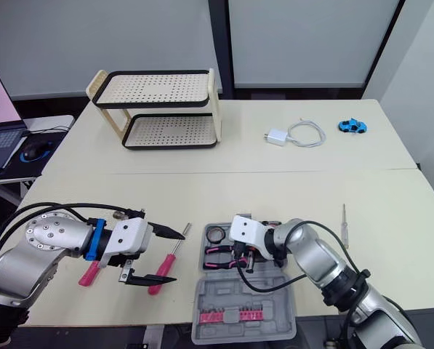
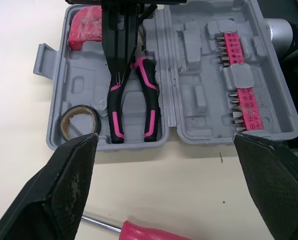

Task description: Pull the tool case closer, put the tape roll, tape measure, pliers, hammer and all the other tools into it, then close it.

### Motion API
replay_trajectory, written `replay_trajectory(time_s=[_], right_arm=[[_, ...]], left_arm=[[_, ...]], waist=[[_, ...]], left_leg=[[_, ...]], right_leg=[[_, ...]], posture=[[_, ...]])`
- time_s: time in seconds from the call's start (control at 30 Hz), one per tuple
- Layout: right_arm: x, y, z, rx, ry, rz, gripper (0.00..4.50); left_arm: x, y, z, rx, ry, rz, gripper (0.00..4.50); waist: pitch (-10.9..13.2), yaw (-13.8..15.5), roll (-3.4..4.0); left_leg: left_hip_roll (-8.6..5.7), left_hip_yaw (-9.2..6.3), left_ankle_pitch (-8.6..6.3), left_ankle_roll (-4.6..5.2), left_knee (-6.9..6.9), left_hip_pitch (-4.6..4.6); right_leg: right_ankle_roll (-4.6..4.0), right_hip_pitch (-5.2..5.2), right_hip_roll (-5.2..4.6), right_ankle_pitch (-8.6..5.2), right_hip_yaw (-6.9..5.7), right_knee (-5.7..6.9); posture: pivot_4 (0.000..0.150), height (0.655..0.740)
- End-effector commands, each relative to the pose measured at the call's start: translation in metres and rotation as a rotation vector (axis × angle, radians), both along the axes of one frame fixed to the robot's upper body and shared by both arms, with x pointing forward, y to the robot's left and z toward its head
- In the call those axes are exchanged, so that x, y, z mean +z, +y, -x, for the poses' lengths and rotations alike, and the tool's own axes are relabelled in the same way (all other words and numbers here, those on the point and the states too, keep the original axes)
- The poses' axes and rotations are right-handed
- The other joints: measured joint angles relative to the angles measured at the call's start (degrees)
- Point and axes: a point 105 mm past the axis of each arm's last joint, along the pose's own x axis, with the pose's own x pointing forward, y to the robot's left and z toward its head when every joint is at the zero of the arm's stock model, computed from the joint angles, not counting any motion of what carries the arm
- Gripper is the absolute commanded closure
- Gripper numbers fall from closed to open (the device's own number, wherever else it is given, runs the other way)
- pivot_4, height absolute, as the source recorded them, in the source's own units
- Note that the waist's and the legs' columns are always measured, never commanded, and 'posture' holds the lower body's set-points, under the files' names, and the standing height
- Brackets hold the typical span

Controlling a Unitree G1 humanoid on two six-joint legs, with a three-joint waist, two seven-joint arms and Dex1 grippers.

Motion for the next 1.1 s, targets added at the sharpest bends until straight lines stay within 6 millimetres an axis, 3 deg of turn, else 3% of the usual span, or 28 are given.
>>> replay_trajectory(time_s=[0.03, 0.17, 0.3, 0.4, 0.5, 0.6, 0.77, 0.87, 0.97, 1.1], right_arm=[[0.032, 0.002, -0.005, 0.006, -0.114, -0.107, 4.46], [0.066, -0.016, 0.001, 0.026, -0.228, -0.157, 4.46], [0.099, -0.065, 0.015, 0.004, -0.314, -0.139, 4.46], [0.108, -0.119, 0.029, -0.053, -0.310, -0.052, 4.46], [0.111, -0.163, 0.041, -0.129, -0.266, 0.026, 3.86], [0.112, -0.213, 0.053, -0.227, -0.228, 0.122, 2.87], [0.107, -0.270, 0.074, -0.335, -0.159, 0.233, 1.11], [0.104, -0.292, 0.080, -0.372, -0.151, 0.270, 0.02], [0.106, -0.299, 0.080, -0.374, -0.159, 0.288, 0.02], [0.109, -0.295, 0.078, -0.361, -0.162, 0.272, 0.02]], left_arm=[[0.015, 0.009, -0.007, 0.074, -0.074, 0.068, 0.00], [0.018, 0.045, -0.017, 0.228, -0.114, 0.075, 0.00], [0.023, 0.096, -0.022, 0.425, -0.148, 0.075, 0.00], [0.021, 0.134, -0.016, 0.564, -0.136, 0.054, 0.00], [0.021, 0.164, -0.011, 0.680, -0.131, 0.054, 0.00], [0.019, 0.194, -0.002, 0.812, -0.111, 0.058, 0.00], [0.009, 0.228, 0.018, 0.938, -0.054, 0.023, 0.00], [0.004, 0.238, 0.026, 0.973, -0.031, 0.003, 0.00], [0.001, 0.247, 0.034, 1.004, -0.015, -0.013, 0.00], [-0.003, 0.252, 0.042, 1.012, 0.001, -0.030, 0.00]], waist=[[0.0, 0.0, 0.01], [0.0, 0.1, 0.02], [0.0, 0.5, 0.01], [0.0, 1.0, 0.01], [0.0, 1.4, 0.01], [0.0, 1.5, 0.00], [0.0, 1.4, -0.02], [0.0, 1.3, -0.03], [0.0, 1.3, -0.02], [0.0, 1.3, -0.03]], left_leg=[[0.01, 0.00, 0.00, 0.00, 0.00, -0.01], [0.06, 0.00, 0.01, -0.01, -0.01, -0.09], [0.06, -0.04, -0.02, 0.03, -0.04, -0.13], [0.04, -0.01, -0.06, 0.10, -0.08, -0.16], [0.01, 0.07, -0.07, 0.13, -0.11, -0.11], [0.03, 0.21, -0.07, 0.13, -0.10, 0.01], [0.05, 0.55, -0.08, 0.15, -0.20, 0.50], [0.05, 0.75, -0.14, 0.23, -0.28, 0.72], [0.10, 0.90, -0.14, 0.23, -0.28, 0.76], [0.15, 0.97, -0.14, 0.23, -0.28, 0.77]], right_leg=[[0.00, -0.01, 0.00, 0.00, 0.01, 0.00], [0.00, -0.10, -0.04, 0.00, 0.01, 0.00], [0.00, -0.08, -0.10, 0.00, -0.02, -0.08], [0.00, -0.08, -0.12, 0.00, -0.02, -0.17], [0.00, 0.00, -0.09, 0.00, -0.03, -0.26], [-0.01, 0.13, -0.05, 0.00, -0.08, -0.18], [-0.01, 0.53, -0.07, -0.01, 0.05, -0.23], [-0.01, 0.65, -0.07, -0.02, 0.09, -0.30], [-0.02, 0.63, -0.07, -0.02, 0.13, -0.31], [-0.02, 0.60, -0.07, -0.02, 0.15, -0.30]], posture=[[0.150, 0.7400], [0.150, 0.7400], [0.150, 0.7400], [0.150, 0.7400], [0.150, 0.7400], [0.150, 0.7400], [0.150, 0.7400], [0.150, 0.7400], [0.150, 0.7400], [0.150, 0.7400]])
